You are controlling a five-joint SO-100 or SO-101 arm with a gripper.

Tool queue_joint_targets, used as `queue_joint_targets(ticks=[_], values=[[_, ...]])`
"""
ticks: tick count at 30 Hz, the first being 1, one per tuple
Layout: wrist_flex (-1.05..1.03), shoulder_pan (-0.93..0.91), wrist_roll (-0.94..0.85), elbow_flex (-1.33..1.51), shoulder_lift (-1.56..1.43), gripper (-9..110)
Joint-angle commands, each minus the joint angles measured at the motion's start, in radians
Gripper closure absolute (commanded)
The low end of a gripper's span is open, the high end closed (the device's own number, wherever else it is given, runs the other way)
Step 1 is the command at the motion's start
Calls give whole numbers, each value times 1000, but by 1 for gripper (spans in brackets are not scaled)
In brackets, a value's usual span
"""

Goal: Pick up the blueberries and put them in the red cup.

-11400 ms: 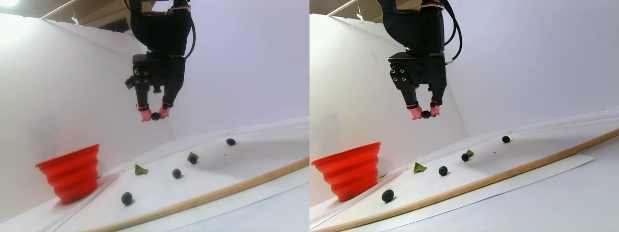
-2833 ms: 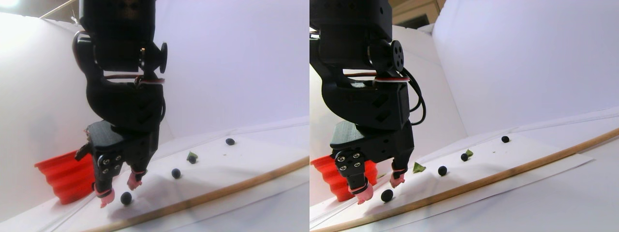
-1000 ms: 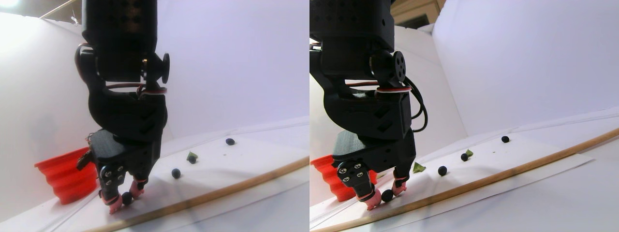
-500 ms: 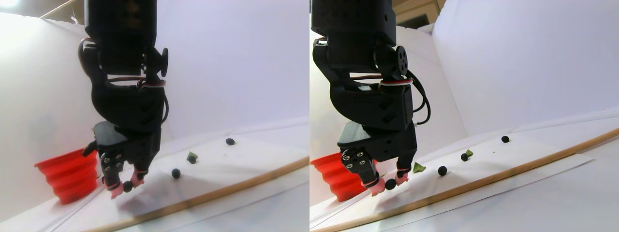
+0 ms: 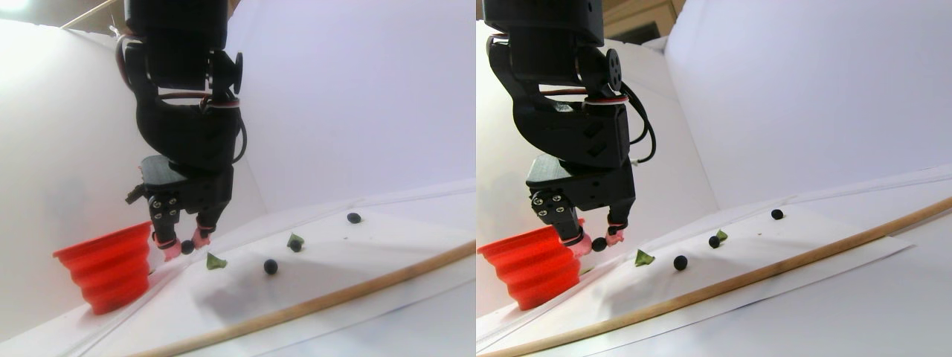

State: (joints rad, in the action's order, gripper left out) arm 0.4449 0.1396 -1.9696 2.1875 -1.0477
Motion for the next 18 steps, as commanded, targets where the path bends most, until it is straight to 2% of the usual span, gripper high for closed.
queue_joint_targets(ticks=[1, 18], values=[[-23, 64, 23, -9, -163, 90], [-106, 156, 78, -11, -325, 90]])
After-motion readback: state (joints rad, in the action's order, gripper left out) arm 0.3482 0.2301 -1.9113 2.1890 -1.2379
